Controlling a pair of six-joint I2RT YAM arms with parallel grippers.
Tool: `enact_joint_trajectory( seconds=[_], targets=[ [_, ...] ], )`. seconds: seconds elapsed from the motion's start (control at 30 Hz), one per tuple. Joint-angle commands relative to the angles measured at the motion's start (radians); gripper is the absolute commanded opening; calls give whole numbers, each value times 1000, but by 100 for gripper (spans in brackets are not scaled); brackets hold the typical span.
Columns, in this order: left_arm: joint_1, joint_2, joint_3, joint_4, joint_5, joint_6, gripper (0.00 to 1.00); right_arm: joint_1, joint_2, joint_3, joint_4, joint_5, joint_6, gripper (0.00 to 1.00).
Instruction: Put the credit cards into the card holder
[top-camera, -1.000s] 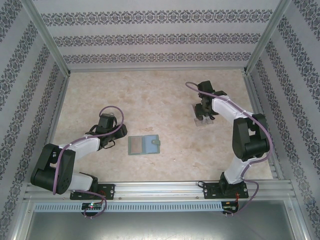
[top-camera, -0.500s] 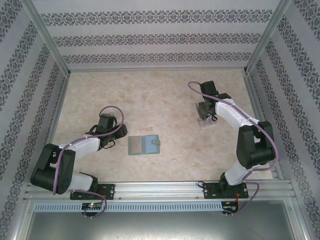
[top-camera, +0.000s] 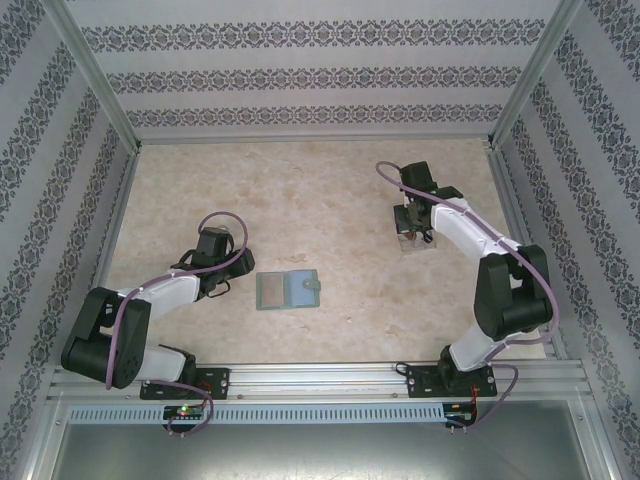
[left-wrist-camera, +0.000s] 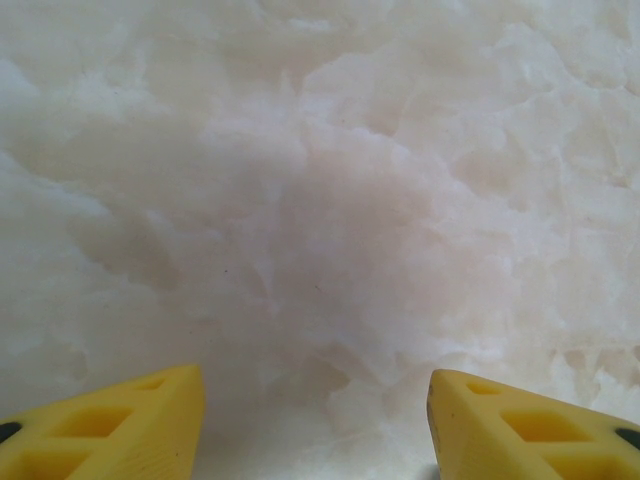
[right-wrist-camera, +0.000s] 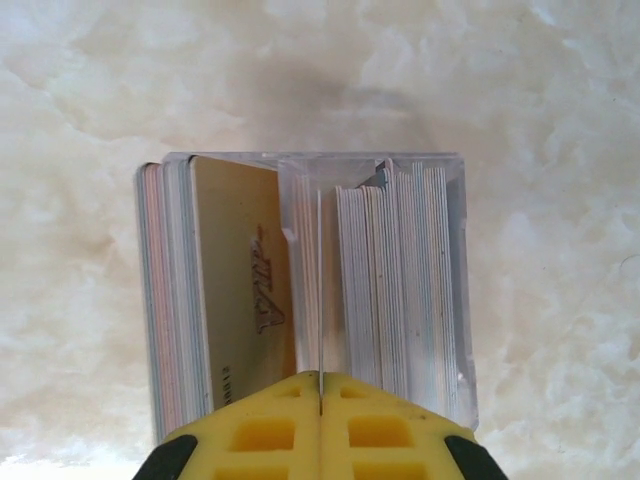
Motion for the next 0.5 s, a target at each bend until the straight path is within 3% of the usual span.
enact_joint_trajectory(
  seconds=[0.0, 0.2, 0.33, 0.47],
  targets=[
    [9, -8, 8, -2, -12, 25, 61, -2, -124, -27, -8, -69, 55, 3],
    [9, -2, 14, -5, 0, 39, 62, 72, -346, -182, 49, -207, 164, 2],
    [9, 7, 18, -3, 24, 45, 62, 194, -401, -320, 179, -465, 275, 5],
    [8, -30, 7, -8, 33, 40, 61, 311, -284, -376, 389, -806, 413, 7]
  ],
)
